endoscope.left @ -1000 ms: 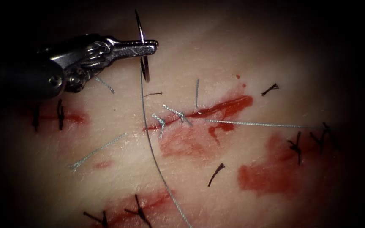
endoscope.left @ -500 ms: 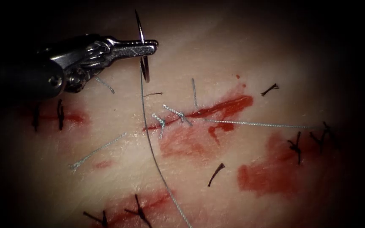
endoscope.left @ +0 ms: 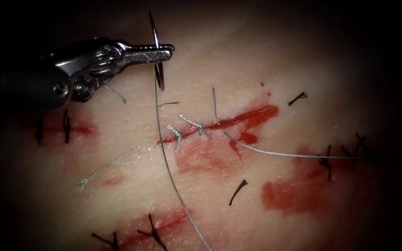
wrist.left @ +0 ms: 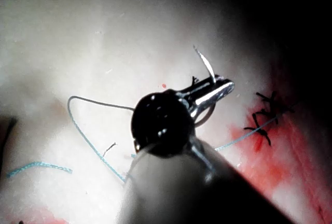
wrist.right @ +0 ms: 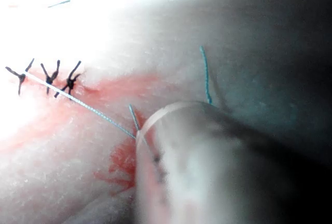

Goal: Wound Closure

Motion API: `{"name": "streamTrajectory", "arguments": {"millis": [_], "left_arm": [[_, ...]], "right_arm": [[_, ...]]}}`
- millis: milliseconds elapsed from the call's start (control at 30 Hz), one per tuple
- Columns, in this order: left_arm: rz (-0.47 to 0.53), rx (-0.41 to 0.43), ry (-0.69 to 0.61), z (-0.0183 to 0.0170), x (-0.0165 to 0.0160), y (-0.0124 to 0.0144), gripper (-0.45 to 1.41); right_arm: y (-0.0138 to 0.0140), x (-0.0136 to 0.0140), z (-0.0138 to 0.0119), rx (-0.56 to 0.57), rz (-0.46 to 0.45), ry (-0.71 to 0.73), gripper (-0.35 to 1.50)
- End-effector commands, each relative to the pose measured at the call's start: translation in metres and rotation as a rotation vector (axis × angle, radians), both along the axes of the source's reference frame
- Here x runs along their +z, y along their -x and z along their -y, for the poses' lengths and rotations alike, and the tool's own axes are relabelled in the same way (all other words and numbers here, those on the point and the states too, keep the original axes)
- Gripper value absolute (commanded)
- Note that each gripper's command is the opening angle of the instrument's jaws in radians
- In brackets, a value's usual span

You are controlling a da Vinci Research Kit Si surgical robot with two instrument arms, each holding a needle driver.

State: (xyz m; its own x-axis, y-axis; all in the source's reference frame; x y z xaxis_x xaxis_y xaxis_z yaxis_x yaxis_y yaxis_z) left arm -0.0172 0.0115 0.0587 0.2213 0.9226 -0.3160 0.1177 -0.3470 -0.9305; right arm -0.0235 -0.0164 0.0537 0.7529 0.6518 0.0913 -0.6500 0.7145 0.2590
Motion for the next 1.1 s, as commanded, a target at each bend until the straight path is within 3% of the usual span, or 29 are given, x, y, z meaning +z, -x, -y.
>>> {"name": "streamTrajectory", "arguments": {"millis": [33,100,133,200,233,267,333,400,433,467,500,533,600,633,667,700,900,933,967,1000,1067,1100], "left_arm": [[-0.023,0.002,0.034,0.0004,0.0009,0.0008,-0.45],[-0.056,0.047,0.154,0.0011,0.0017,0.0017,-0.45],[-0.056,0.047,0.154,0.0011,0.0017,0.0017,-0.45],[-0.109,0.096,0.343,0.0024,0.0027,0.0029,-0.45],[-0.109,0.096,0.343,0.0024,0.0027,0.0029,-0.45],[-0.163,0.148,0.527,0.0034,0.0033,0.0038,-0.45],[-0.206,0.203,0.647,0.0043,0.0038,0.0043,-0.45],[-0.290,0.302,0.902,0.0057,0.0049,0.0050,-0.45],[-0.301,0.317,0.941,0.0059,0.0051,0.0050,-0.45],[-0.301,0.317,0.941,0.0059,0.0051,0.0050,-0.45],[-0.307,0.328,0.979,0.0060,0.0053,0.0051,-0.45],[-0.319,0.336,1.035,0.0062,0.0056,0.0051,-0.45],[-0.328,0.348,1.116,0.0063,0.0059,0.0052,-0.45],[-0.328,0.350,1.128,0.0064,0.0060,0.0052,-0.45],[-0.329,0.353,1.143,0.0065,0.0061,0.0052,-0.45],[-0.329,0.353,1.143,0.0066,0.0061,0.0052,-0.45],[-0.370,0.370,1.157,0.0068,0.0066,0.0044,-0.45],[-0.499,0.442,1.115,0.0065,0.0064,0.0011,-0.45],[-0.612,0.541,1.069,0.0056,0.0061,-0.0016,-0.45],[-0.612,0.541,1.069,0.0056,0.0061,-0.0016,-0.45],[-0.705,0.644,0.966,0.0050,0.0064,-0.0038,-0.45],[-0.823,0.736,0.711,0.0045,0.0070,-0.0058,0.46]], "right_arm": [[-0.0026,-0.0019,-0.0020,-0.040,-0.017,0.050,1.35],[-0.0059,-0.0043,-0.0051,-0.063,0.003,0.184,1.35],[-0.0059,-0.0043,-0.0051,-0.063,0.003,0.184,1.35],[-0.0104,-0.0049,-0.0079,-0.048,-0.005,0.215,1.26],[-0.0104,-0.0049,-0.0079,-0.048,-0.005,0.215,1.26],[-0.0128,-0.0048,-0.0090,0.001,-0.090,0.220,1.26],[-0.0154,-0.0044,-0.0096,0.122,-0.225,0.255,1.30],[-0.0201,-0.0037,-0.0100,0.411,-0.541,0.268,1.31],[-0.0211,-0.0035,-0.0100,0.448,-0.610,0.247,1.20],[-0.0211,-0.0035,-0.0100,0.448,-0.610,0.247,1.20],[-0.0224,-0.0032,-0.0099,0.499,-0.718,0.208,0.74],[-0.0233,-0.0030,-0.0097,0.552,-0.765,0.152,0.52],[-0.0255,-0.0023,-0.0089,0.610,-0.805,0.075,0.46],[-0.0266,-0.0020,-0.0086,0.612,-0.812,0.067,0.52],[-0.0291,-0.0011,-0.0082,0.615,-0.819,0.048,0.91],[-0.0301,-0.0008,-0.0080,0.606,-0.826,0.031,1.06],[-0.0337,0.0011,-0.0064,0.539,-0.921,-0.049,0.99],[-0.0345,0.0019,-0.0053,0.506,-0.938,-0.053,1.14],[-0.0343,0.0021,-0.0050,0.492,-0.945,-0.058,1.14],[-0.0343,0.0021,-0.0050,0.492,-0.945,-0.058,1.14],[-0.0340,0.0022,-0.0050,0.491,-0.946,-0.059,1.13],[-0.0338,0.0022,-0.0051,0.490,-0.946,-0.061,1.13]]}}
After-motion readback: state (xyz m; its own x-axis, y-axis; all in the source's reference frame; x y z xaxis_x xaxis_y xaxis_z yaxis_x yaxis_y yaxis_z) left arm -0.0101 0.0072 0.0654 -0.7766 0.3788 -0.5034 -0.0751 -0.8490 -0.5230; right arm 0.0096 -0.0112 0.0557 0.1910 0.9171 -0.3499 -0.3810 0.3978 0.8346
